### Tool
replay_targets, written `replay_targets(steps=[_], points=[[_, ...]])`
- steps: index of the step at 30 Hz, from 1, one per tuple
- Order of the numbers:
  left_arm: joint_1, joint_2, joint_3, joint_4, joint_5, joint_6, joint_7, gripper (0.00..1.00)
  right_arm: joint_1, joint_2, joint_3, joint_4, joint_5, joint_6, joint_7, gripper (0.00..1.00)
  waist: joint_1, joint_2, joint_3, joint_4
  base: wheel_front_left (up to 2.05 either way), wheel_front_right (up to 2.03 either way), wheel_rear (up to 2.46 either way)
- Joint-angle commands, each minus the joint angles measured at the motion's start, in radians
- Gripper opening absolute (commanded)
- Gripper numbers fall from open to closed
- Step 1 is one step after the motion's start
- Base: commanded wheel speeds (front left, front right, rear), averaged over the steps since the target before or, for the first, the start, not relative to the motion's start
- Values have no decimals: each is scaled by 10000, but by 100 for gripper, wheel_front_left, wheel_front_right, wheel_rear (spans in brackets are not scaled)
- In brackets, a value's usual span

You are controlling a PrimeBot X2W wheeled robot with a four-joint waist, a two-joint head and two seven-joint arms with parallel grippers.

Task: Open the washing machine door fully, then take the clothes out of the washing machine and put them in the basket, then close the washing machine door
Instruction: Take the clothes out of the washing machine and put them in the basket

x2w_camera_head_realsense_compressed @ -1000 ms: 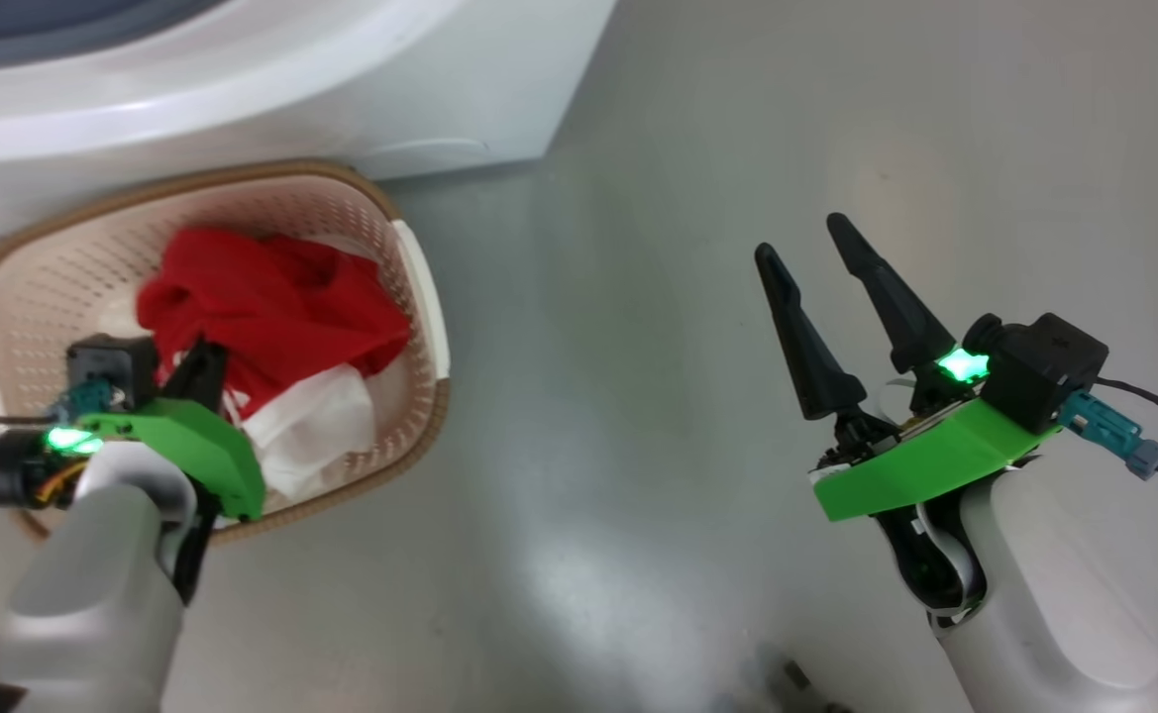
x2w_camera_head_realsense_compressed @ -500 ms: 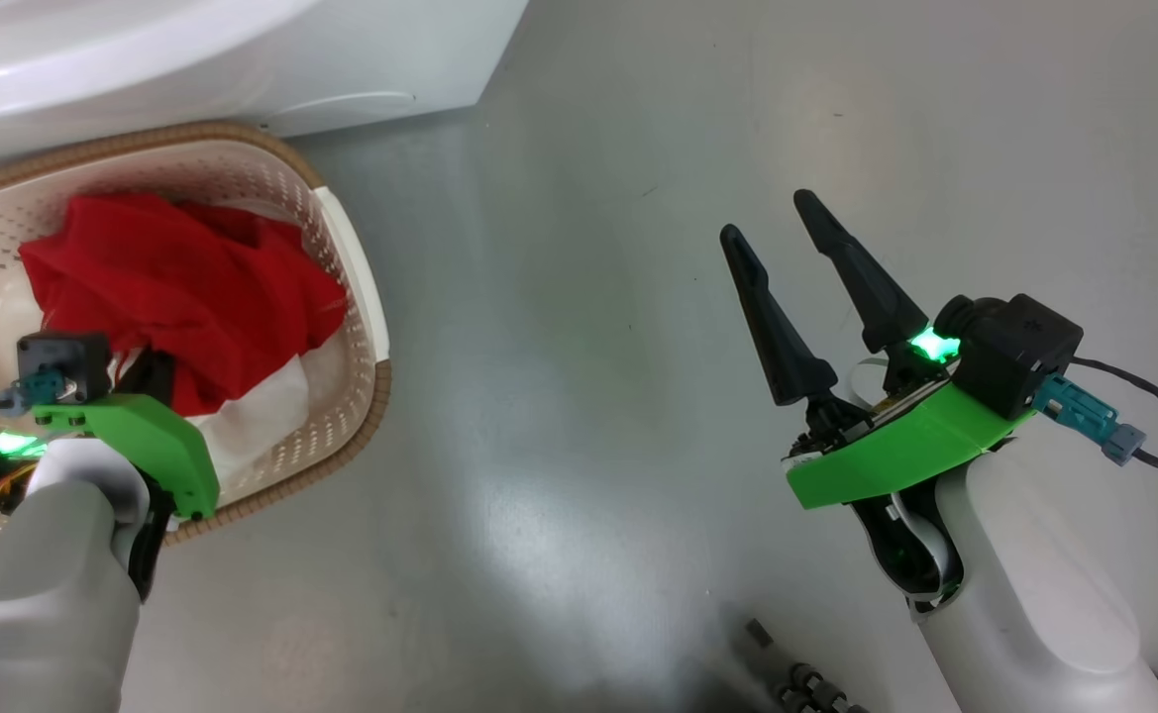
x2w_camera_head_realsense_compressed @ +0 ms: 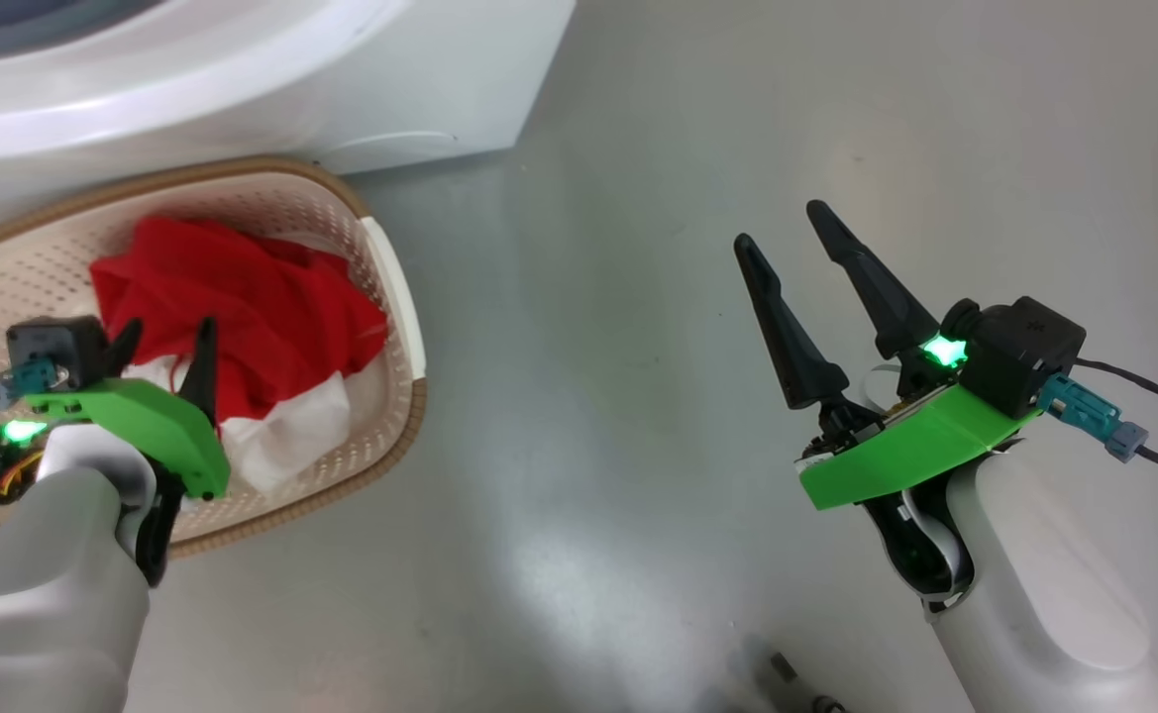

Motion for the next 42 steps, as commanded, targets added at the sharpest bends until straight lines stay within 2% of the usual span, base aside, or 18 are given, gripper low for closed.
replay_targets(steps=[1,10,21,34,42], points=[[267,413,270,-218,-108,-30,-120,100,234,-69,132,-168,70,16,-118,100,0,-1,-213,189,0,0,0],[750,540,1171,-1157,75,-30,-122,100,374,-340,75,-56,118,16,-118,100,0,-1,-789,532,0,0,0],[1469,543,2696,-2637,981,-30,-123,100,604,-665,-45,-12,185,16,-118,100,0,-1,-1547,852,0,0,0],[3421,74,4830,-5393,2576,-31,-123,100,1476,-1146,-301,71,379,16,-118,100,0,-1,-3015,1242,0,0,0],[4910,-221,5490,-7030,3221,-31,-124,100,2258,-1525,-368,44,547,16,-118,100,0,-1,-3913,1426,0,0,0]])
